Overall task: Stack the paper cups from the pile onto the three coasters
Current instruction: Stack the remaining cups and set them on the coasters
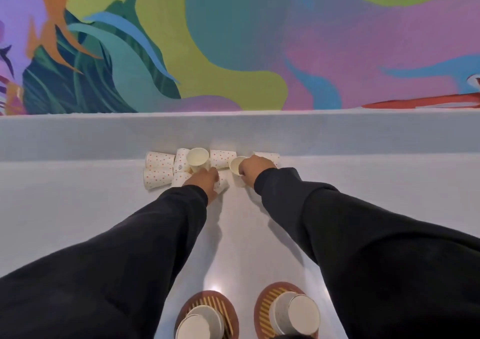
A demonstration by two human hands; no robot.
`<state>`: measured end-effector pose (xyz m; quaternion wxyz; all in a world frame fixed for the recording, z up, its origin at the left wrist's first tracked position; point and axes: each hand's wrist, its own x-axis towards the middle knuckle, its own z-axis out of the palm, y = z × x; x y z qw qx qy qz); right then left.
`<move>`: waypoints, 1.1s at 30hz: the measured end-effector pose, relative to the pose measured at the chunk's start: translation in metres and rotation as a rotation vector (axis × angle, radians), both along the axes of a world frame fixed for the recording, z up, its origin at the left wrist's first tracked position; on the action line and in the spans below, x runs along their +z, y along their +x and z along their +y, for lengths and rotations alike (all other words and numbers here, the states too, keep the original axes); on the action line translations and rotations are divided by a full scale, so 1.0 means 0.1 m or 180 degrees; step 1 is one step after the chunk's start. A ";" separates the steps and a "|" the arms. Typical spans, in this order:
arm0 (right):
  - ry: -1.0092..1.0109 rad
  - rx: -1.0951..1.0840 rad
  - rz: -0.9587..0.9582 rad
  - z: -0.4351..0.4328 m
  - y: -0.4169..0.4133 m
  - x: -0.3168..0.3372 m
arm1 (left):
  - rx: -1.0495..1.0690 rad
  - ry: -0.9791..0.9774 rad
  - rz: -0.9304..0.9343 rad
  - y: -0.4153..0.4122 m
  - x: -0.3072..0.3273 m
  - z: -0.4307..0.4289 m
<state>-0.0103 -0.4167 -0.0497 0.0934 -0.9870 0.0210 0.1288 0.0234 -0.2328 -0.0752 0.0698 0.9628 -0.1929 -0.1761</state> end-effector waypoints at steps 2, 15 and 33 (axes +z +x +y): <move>0.0370 -0.0288 -0.0070 -0.03 -0.04 -0.06 | 0.0022 0.0128 0.0047 -0.03 -0.01 0.00; 0.4568 -0.2936 -0.0141 -0.56 -0.65 -0.18 | 0.2376 -0.3537 0.1596 0.04 0.33 -0.11; 0.4926 -0.2525 0.0272 -0.26 -0.58 -0.13 | 0.2740 -0.4064 0.2799 -0.24 0.16 -0.16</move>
